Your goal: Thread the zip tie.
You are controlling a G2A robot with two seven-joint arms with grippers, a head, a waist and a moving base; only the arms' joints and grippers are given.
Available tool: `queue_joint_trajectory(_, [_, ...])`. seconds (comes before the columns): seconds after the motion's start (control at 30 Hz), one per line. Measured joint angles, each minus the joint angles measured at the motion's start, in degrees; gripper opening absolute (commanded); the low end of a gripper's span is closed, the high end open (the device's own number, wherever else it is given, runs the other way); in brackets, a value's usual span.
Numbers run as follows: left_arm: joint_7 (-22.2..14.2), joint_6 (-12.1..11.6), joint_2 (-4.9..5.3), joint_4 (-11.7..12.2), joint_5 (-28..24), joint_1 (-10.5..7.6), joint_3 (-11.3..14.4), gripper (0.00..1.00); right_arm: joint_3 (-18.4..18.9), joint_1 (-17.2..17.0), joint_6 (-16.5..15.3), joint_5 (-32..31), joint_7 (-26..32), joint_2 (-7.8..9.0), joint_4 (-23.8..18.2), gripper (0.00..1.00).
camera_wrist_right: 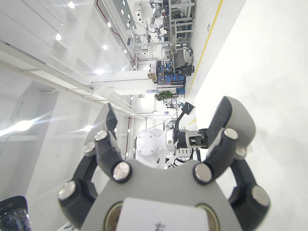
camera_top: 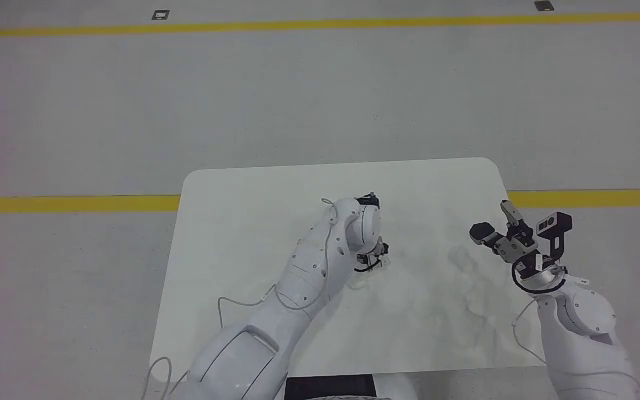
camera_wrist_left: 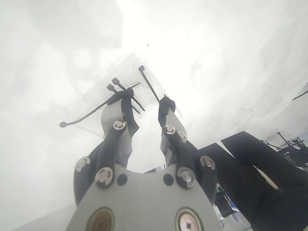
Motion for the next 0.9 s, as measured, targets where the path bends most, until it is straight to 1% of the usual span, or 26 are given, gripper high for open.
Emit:
queue_joint_trajectory(0.13, [0.6, 0.0, 0.03, 1.2, -0.6, -0.24, 0.0, 0.25, 0.0, 0.0, 0.0, 0.0, 0.0, 0.00, 0.0, 1.00])
queue_joint_trajectory(0.33, [1.5, 0.0, -0.07, 1.8, -1.7, -0.76, 0.2, 0.24, 0.0, 0.0, 0.0, 0.0, 0.0, 0.00, 0.0, 1.00])
queue_joint_trajectory(0.53, [2.2, 0.0, -0.12, 2.7, -1.5, -1.03, -0.5, 0.27, 0.0, 0.0, 0.0, 0.0, 0.0, 0.00, 0.0, 1.00])
queue_joint_trajectory(0.8, [3.0, 0.0, -0.40, 4.6, -2.0, -1.66, -0.8, 0.27, 0.0, 0.0, 0.0, 0.0, 0.0, 0.00, 0.0, 1.00])
queue_joint_trajectory(0.9, [3.1, 0.0, -0.46, 5.1, -1.2, -2.00, -0.7, 0.24, 0.0, 0.0, 0.0, 0.0, 0.0, 0.00, 0.0, 1.00])
